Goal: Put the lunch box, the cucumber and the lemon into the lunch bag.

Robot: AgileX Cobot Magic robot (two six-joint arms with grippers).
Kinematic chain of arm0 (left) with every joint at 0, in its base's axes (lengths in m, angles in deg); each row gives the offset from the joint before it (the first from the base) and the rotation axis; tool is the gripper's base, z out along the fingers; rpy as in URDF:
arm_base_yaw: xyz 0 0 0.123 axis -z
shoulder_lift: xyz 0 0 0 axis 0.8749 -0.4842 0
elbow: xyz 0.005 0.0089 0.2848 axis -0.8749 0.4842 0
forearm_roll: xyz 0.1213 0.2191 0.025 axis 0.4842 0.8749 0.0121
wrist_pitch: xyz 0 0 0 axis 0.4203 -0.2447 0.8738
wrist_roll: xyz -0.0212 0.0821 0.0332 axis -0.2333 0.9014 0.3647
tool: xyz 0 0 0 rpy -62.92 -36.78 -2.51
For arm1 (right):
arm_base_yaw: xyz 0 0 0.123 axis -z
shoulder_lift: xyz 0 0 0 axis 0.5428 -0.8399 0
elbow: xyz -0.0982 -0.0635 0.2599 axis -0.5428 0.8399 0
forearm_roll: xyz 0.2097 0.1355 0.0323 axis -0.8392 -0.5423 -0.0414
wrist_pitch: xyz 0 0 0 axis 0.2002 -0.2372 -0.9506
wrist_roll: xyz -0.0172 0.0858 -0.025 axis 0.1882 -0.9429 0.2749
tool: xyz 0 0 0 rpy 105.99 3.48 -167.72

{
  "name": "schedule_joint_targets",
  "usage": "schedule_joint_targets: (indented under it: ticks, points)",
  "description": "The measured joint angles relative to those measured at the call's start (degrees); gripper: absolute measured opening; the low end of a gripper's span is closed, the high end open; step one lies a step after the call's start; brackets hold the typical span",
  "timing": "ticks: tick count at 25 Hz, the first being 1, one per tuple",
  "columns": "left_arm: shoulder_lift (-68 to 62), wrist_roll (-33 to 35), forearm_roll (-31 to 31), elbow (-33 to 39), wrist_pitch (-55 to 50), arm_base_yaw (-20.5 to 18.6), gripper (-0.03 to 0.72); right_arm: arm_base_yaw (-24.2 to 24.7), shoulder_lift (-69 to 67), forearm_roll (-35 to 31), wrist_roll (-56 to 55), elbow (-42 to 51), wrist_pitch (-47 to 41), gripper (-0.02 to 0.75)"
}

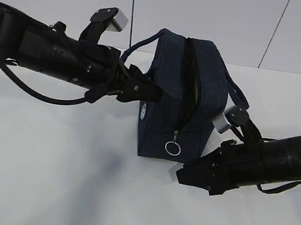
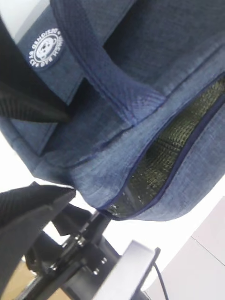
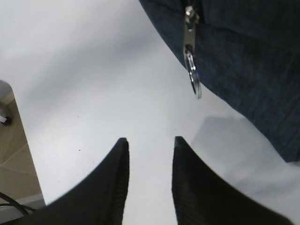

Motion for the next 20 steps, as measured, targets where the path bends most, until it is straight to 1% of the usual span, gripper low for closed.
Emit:
schedule_joint_targets:
  ticks: [5, 7, 10, 12, 14, 15, 17, 20]
  points:
    - [-0.62, 0.57, -1.59, 0.0, 0.0, 0.46, 0.315, 0.0, 0.0, -1.73, 0.68, 0.0, 0.0, 0.236]
    - [-0.62, 0.8, -1.73, 0.0, 0.0, 0.86, 0.289, 0.0, 0.0, -2.41, 0.87, 0.0, 0.0, 0.236]
    - [-0.62, 0.97, -2.3, 0.0, 0.0, 1.2, 0.219, 0.0, 0.0, -3.13, 1.8, 0.0, 0.0, 0.236]
    - [-0.62, 1.11, -3.1, 0.0, 0.0, 1.31, 0.148, 0.0, 0.0, -4.14, 3.02, 0.0, 0.0, 0.236]
    - [-0.62, 1.39, -3.69, 0.0, -0.43, 1.31, 0.043, 0.0, 0.0, -5.42, 4.61, 0.0, 0.0, 0.236]
    - [-0.62, 1.53, -3.85, 0.0, -0.82, 1.31, 0.015, 0.0, 0.0, -6.23, 5.75, 0.0, 0.0, 0.236]
    - [-0.62, 1.67, -3.94, 0.0, -1.22, 1.31, -0.003, 0.0, 0.0, -7.51, 8.43, 0.0, 0.0, 0.236]
    - [-0.62, 1.76, -4.07, 0.0, -1.63, 1.31, -0.006, 0.0, -0.14, -9.05, 10.9, 0.0, 0.0, 0.236]
